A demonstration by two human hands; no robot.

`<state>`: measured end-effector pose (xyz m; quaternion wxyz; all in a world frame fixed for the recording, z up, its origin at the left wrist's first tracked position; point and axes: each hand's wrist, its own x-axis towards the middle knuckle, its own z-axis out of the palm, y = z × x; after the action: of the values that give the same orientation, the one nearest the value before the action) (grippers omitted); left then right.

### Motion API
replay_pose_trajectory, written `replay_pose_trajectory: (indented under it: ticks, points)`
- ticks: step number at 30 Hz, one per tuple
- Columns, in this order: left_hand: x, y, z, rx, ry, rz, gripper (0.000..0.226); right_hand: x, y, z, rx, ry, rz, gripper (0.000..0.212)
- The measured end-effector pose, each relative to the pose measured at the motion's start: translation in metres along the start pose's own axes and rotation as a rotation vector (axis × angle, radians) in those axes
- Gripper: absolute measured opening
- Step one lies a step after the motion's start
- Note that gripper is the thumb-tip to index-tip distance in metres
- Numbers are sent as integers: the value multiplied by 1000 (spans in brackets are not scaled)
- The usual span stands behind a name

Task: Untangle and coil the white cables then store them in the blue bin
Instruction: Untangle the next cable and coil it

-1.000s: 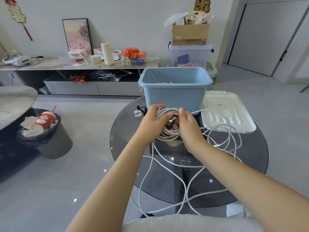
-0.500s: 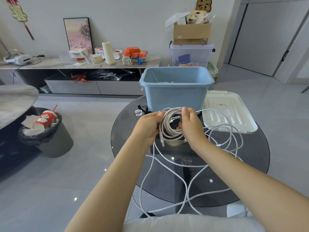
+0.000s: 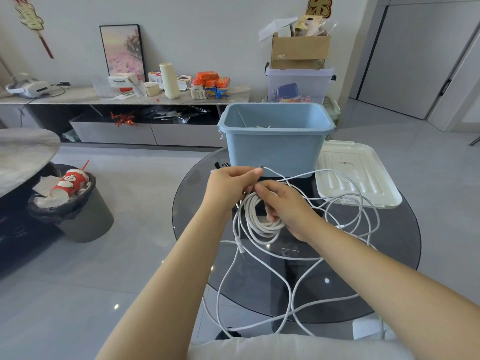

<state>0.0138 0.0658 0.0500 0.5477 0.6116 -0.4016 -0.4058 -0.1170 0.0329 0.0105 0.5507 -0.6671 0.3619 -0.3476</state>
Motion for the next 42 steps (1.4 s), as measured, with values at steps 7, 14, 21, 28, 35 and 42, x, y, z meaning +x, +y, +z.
replay_pose_trajectory:
  ticks: [7,14,21,28,35,42]
  points:
    - [-1,-2,1,7,41,43,15,0,-11,-2,431,84,180,18]
    - [-12,-22,13,19,-432,-88,15,3,-18,-3,642,306,244,19]
    - [-15,-19,29,190,-78,110,30,9,-17,-2,516,429,212,12]
    - [-3,-13,5,476,-228,126,27,4,-14,-34,-567,245,-416,44]
    - [-6,-19,-4,443,-335,133,20,0,-18,-32,-664,-205,-2,28]
    - [0,-30,-6,404,-110,174,23,12,-3,1,-630,25,-183,19]
